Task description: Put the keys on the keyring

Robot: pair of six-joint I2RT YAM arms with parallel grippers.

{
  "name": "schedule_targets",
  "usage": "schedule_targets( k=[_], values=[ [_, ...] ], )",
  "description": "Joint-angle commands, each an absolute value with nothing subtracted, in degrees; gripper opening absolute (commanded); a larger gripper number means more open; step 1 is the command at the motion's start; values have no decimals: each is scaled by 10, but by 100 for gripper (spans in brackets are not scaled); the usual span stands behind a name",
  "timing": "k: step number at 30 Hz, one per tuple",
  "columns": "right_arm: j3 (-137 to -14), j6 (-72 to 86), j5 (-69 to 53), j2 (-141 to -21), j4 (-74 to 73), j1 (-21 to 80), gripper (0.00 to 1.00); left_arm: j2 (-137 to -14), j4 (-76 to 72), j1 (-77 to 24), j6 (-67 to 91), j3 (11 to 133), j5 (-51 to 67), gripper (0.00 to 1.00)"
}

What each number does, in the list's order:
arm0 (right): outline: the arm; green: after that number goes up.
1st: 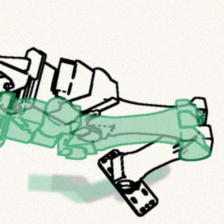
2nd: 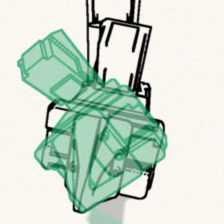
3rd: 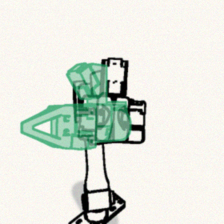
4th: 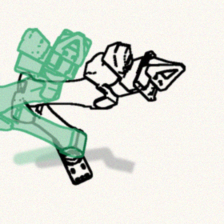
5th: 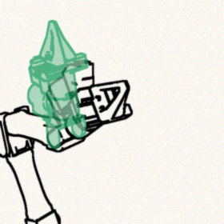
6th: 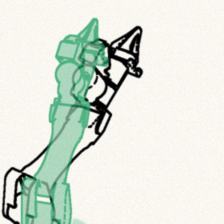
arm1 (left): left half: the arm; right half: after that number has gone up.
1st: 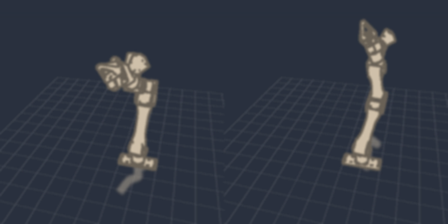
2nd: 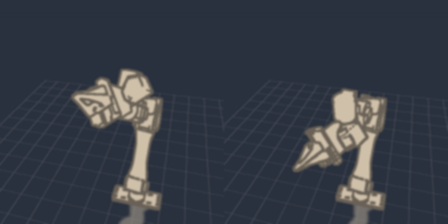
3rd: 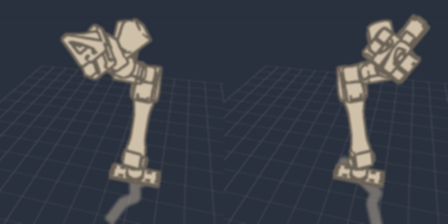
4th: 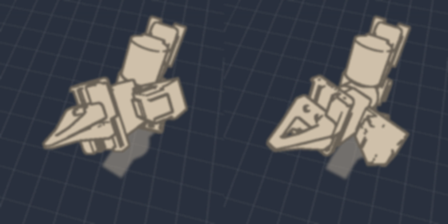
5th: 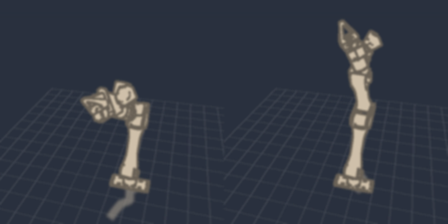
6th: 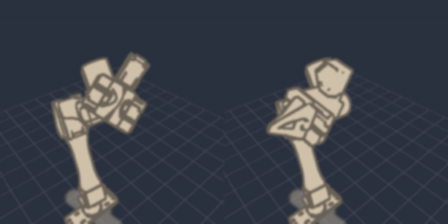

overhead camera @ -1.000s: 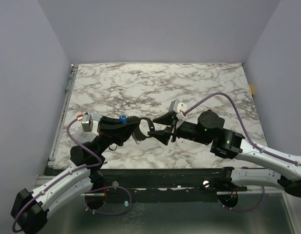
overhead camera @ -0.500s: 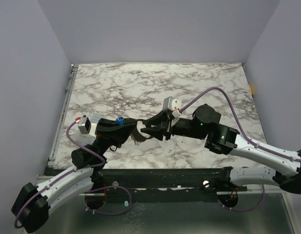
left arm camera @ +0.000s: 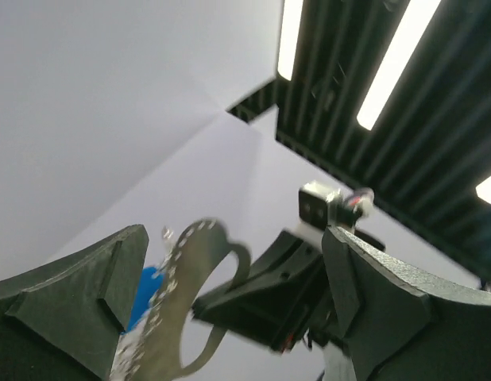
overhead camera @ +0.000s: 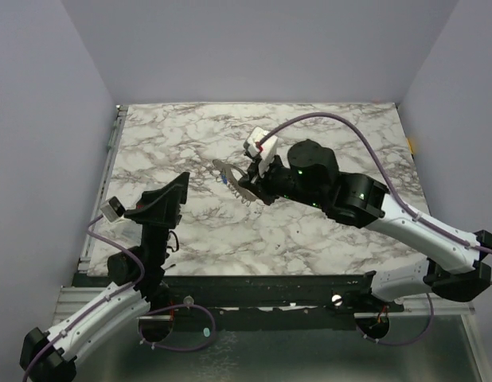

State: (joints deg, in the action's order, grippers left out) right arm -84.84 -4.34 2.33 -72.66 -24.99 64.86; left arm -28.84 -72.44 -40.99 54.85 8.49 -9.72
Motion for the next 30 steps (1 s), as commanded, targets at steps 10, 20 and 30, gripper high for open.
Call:
schedule_targets(
  k=[10,20,30],
  values=[
    [-911,6,16,-899,-657,600,1,-214,-446,-410,694,174,-223,99],
    [-955,-36,-63,-1007,-619,577,1,-186,-447,-409,701,201,-244,99],
    [-1018,-77,-218,-1065,-606,577,1,-152,-446,-410,675,205,-251,99]
  ],
)
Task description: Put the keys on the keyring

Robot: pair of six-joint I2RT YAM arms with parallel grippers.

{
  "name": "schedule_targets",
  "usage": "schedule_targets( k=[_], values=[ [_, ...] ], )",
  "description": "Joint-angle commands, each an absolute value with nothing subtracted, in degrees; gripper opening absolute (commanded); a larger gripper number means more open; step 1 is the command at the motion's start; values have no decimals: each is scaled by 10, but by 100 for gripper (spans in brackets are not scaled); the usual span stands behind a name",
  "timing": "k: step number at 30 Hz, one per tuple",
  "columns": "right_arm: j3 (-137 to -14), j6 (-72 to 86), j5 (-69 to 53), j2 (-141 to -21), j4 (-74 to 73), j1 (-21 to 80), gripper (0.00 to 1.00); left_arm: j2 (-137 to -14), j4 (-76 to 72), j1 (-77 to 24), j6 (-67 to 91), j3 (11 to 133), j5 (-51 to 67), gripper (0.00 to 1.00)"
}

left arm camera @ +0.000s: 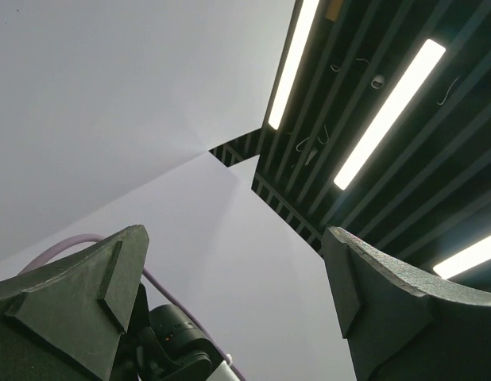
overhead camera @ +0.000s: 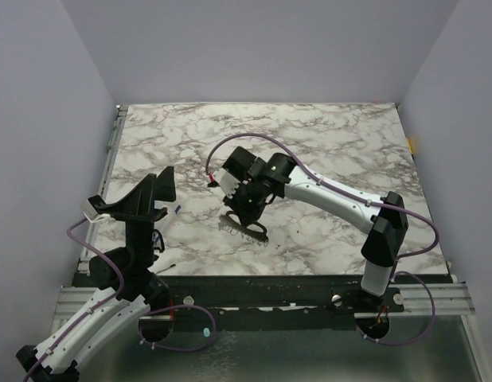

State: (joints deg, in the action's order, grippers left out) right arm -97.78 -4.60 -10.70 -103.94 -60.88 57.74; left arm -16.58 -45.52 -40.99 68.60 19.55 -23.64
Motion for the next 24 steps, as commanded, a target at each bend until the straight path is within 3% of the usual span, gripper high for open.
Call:
schedule_targets(
  k=[1,15,24],
  values=[
    [-1020,-82,-231,-1069,-607,577,1,-150,-446,-410,674,205,-251,99],
    [-974,-110,-332,-1136,-532,577,1,-172,-447,-409,650,227,-206,99],
    [-910,-145,-330,-1182,-487,543,1,-173,-448,-410,663,218,-222,99]
  ],
)
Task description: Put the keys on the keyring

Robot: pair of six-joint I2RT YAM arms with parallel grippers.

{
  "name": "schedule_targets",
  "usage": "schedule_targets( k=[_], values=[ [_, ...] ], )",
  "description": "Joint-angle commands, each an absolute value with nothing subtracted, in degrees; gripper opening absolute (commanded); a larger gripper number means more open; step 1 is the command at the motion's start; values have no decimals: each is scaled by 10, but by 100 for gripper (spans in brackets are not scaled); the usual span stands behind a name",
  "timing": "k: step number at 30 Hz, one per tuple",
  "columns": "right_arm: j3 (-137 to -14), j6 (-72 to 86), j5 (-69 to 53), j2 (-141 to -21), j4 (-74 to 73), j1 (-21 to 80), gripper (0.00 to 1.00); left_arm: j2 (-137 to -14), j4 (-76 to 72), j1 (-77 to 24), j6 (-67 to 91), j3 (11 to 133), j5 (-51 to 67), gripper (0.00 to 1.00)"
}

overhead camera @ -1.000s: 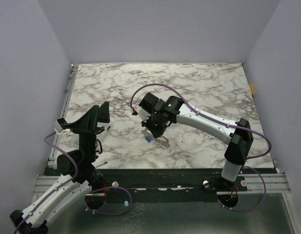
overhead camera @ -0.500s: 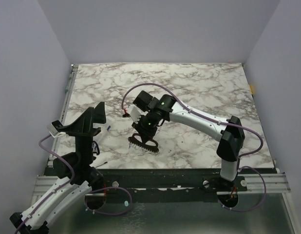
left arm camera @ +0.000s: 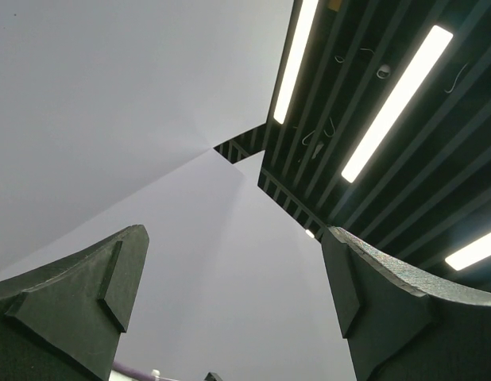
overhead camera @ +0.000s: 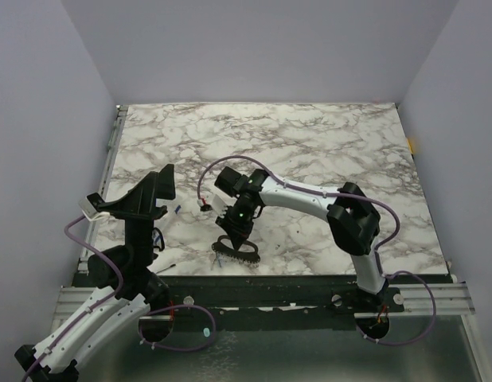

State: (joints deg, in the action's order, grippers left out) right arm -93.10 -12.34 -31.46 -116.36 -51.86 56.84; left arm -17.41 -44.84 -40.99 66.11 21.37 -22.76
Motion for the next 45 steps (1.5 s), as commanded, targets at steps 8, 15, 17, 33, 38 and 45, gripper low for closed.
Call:
schedule_targets(
  k=[8,15,17,33,38,45],
  values=[
    [-855,-142,-290,-1175,-463,497,1,-178,-449,-409,657,223,-218,99],
    [-857,-155,-244,-1190,-471,476,24,-189,-460,-409,653,221,-207,99],
    [-860,-154,-230,-1191,-467,468,44,-192,-464,-410,654,220,-207,99],
    [-843,-94,-119,-1106,-399,453,74,-205,-480,-409,655,225,-201,99],
    [-803,-56,-60,-1039,-348,453,75,-215,-490,-409,649,223,-194,99],
    [-729,8,54,-910,-257,453,75,-219,-489,-410,598,185,-208,99]
  ],
)
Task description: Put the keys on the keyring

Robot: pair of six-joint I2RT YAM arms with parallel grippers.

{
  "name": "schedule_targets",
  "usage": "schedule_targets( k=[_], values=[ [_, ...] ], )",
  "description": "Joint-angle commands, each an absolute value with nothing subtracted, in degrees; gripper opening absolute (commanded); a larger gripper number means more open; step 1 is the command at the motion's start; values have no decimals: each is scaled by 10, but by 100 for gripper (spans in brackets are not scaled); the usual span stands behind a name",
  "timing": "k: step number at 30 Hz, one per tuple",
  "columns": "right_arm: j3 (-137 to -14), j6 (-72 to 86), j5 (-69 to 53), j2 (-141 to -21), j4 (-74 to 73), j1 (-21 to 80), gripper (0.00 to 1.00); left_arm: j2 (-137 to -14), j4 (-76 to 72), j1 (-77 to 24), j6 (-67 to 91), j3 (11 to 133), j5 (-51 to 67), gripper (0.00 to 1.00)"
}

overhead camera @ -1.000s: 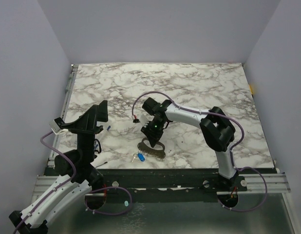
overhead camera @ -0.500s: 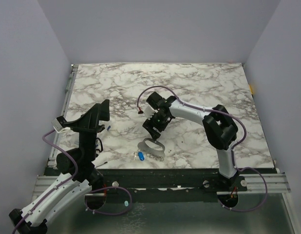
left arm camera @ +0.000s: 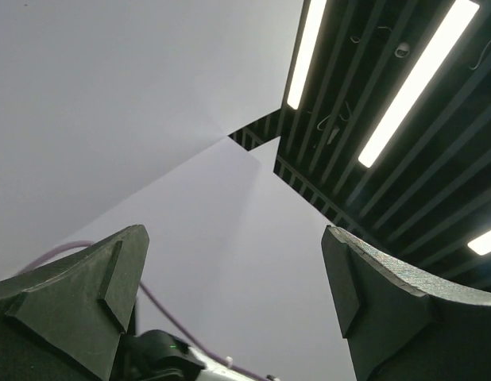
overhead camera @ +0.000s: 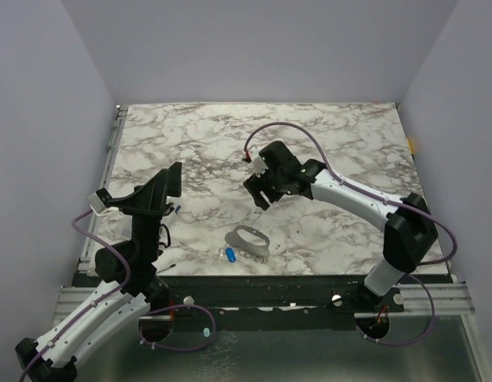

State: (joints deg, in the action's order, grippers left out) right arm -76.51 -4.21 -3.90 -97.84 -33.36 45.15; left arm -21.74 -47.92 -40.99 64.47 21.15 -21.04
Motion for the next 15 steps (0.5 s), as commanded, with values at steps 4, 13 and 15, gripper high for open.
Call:
schedule_targets(
  k=[4,13,15],
  values=[
    [-664,54,105,-803,-179,453,75,-233,-344,-409,552,205,-244,99],
    [-528,156,123,-612,-68,453,84,-300,-150,-409,433,271,-261,99],
    [-498,163,121,-578,-57,452,88,-322,-109,-410,389,299,-261,99]
  ],
)
